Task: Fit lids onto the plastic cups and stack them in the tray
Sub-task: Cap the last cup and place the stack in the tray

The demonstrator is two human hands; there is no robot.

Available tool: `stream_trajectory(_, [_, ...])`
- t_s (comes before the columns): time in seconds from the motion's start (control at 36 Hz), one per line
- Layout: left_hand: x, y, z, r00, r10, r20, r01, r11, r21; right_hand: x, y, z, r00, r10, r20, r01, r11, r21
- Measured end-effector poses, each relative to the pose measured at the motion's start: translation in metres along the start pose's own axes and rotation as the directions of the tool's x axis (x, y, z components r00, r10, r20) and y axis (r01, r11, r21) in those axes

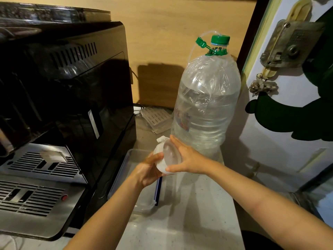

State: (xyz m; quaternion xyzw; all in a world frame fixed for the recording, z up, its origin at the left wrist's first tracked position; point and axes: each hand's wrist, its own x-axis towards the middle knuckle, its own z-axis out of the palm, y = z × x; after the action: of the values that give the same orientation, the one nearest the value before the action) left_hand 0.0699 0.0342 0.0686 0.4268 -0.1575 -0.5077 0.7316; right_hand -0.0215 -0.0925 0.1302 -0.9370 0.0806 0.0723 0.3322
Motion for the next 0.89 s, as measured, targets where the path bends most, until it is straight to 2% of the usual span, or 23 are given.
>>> stream_trajectory(0.19, [-0.007, 0.006, -0.005, 0.999, 0.030, -0.013, -0.029, 0.998, 0.061, 0.007, -0.005, 0.004, 1.000, -0.021, 0.017, 0.021, 1.000, -0.004])
stream_trajectory(0.33, [-0.013, 0.017, -0.014, 0.993, 0.086, -0.078, -0.063, 0.963, 0.263, 0.015, -0.008, 0.005, 0.998, -0.045, 0.042, 0.046, 0.999, -0.010])
stream_trajectory(0.47, [-0.016, 0.023, -0.024, 0.964, 0.165, -0.206, -0.039, 0.861, 0.507, 0.027, -0.011, 0.006, 1.000, -0.008, 0.004, 0.007, 0.989, 0.150])
stream_trajectory(0.61, [-0.019, 0.025, -0.028, 0.949, 0.229, -0.219, -0.015, 0.723, 0.691, 0.048, -0.014, 0.009, 0.999, 0.039, 0.006, -0.039, 0.963, 0.268])
stream_trajectory(0.67, [-0.018, 0.022, -0.029, 0.933, 0.262, -0.245, 0.037, 0.608, 0.793, 0.055, -0.016, 0.012, 0.999, 0.043, 0.020, -0.047, 0.957, 0.287])
stream_trajectory(0.75, [-0.018, 0.017, -0.039, 0.901, 0.333, -0.277, 0.173, 0.309, 0.935, 0.065, -0.018, 0.020, 0.998, 0.041, 0.048, -0.051, 0.972, 0.231])
stream_trajectory(0.89, [-0.018, 0.007, -0.054, 0.905, 0.316, -0.284, 0.298, 0.004, 0.954, 0.079, -0.015, 0.041, 0.993, 0.042, 0.111, -0.052, 0.995, 0.085])
